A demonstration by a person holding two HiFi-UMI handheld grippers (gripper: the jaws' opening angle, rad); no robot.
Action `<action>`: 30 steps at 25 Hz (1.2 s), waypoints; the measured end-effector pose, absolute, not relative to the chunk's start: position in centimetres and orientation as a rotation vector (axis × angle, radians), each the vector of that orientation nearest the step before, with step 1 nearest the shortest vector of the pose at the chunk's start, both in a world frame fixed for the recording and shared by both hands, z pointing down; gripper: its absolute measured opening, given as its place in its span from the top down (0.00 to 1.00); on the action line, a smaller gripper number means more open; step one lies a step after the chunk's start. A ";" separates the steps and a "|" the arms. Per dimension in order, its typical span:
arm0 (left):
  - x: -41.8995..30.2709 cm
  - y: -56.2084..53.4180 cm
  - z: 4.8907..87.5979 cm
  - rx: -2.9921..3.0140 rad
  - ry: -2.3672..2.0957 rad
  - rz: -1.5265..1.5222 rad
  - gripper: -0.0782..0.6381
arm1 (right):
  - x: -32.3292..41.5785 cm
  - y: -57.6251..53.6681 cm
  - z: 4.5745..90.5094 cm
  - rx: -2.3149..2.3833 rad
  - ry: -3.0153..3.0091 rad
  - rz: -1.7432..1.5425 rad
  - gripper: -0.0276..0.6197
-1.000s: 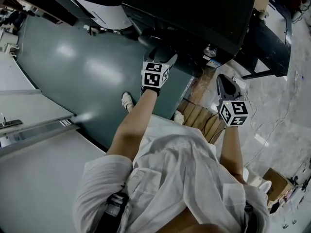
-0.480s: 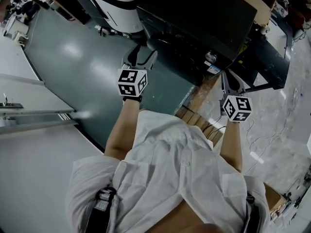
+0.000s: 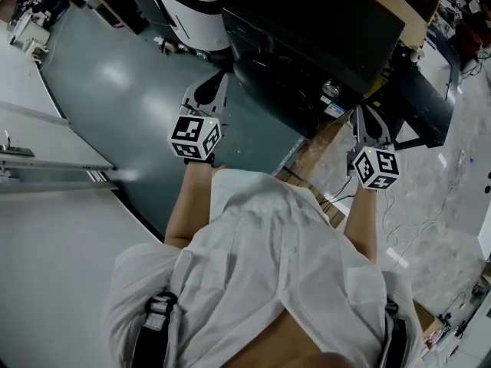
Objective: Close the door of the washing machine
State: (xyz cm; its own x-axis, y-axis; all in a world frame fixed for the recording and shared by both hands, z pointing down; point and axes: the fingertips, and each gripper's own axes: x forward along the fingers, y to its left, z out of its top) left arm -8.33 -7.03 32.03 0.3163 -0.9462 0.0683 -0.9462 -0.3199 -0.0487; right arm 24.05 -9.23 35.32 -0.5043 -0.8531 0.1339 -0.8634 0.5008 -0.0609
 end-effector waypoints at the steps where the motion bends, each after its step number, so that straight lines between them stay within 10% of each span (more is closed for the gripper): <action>1: -8.3 -6.8 31.9 2.550 -1.836 0.130 0.87 | 24.1 -9.2 35.2 1.518 -2.646 0.176 0.91; 30: -8.4 -6.0 31.3 2.540 -1.854 0.072 0.87 | 23.6 -9.1 33.9 1.502 -2.618 0.074 0.92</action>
